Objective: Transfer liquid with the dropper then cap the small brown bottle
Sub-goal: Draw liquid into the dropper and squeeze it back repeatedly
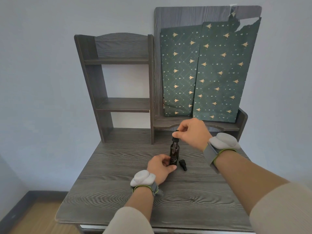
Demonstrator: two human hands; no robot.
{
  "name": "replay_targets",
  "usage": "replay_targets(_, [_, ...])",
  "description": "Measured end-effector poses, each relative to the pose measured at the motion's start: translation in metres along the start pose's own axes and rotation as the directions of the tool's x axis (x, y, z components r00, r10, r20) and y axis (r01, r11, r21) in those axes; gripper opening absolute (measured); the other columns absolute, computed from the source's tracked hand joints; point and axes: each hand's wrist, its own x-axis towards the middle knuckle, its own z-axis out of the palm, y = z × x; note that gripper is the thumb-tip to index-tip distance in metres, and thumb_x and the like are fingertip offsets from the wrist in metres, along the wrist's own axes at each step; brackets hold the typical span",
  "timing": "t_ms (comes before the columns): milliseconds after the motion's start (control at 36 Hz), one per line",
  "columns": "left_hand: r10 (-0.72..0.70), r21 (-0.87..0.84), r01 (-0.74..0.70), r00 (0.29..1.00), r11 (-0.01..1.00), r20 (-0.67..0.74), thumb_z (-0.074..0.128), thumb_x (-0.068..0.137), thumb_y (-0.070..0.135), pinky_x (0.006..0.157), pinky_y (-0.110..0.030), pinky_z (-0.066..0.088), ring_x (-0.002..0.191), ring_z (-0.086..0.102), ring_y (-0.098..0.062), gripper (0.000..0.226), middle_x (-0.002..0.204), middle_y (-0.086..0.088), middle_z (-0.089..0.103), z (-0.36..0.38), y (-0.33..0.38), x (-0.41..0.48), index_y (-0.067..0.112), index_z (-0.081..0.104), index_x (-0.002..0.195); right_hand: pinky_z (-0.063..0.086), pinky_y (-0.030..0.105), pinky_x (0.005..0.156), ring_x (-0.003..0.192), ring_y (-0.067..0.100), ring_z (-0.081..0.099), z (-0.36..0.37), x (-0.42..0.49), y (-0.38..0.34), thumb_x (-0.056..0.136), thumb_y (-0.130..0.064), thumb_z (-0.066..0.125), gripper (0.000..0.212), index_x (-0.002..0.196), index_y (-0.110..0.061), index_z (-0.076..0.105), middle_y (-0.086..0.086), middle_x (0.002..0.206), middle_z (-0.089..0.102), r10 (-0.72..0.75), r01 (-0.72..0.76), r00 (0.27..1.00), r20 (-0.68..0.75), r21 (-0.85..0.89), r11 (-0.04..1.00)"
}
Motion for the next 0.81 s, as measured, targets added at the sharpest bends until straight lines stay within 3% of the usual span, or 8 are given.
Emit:
replay_targets(250, [-0.018,0.025,0.018,1.0,1.0,0.001,0.078,0.071,0.028,0.07,-0.016,0.041,0.071,0.051,-0.006,0.029,0.08,0.008,0.06,-0.001,0.002,0.0,0.022,0.067,0.098,0.056,0.035,0.072,0.074,0.017,0.064,-0.003,0.003,0.004,0.073,-0.037,0.073,0.017,0.067,-0.023,0.067,-0.005,0.067,0.065,0.025,-0.025,1.0,0.004,-0.013,1.0])
replay_targets(528, [-0.045,0.013,0.044,0.999,0.999,0.026,0.08,0.068,0.03,0.072,-0.019,0.042,0.071,0.053,-0.006,0.03,0.077,0.011,0.059,-0.002,0.003,0.003,0.024,0.067,0.095,0.05,0.029,0.065,0.07,0.017,0.061,-0.011,0.013,0.002,0.077,-0.032,0.072,0.017,0.067,-0.021,0.065,-0.009,0.061,0.059,0.004,0.008,0.973,-0.23,0.053,0.999])
replay_targets(806, [-0.034,0.011,0.033,0.999,0.999,0.034,0.081,0.067,0.029,0.066,-0.015,0.041,0.071,0.053,-0.006,0.032,0.078,0.009,0.06,-0.005,0.004,0.002,0.024,0.067,0.095,0.053,0.032,0.072,0.078,0.019,0.063,0.002,0.014,0.008,0.078,-0.032,0.072,0.014,0.075,-0.02,0.068,-0.003,0.073,0.066,0.0,0.0,0.996,-0.091,-0.006,1.0])
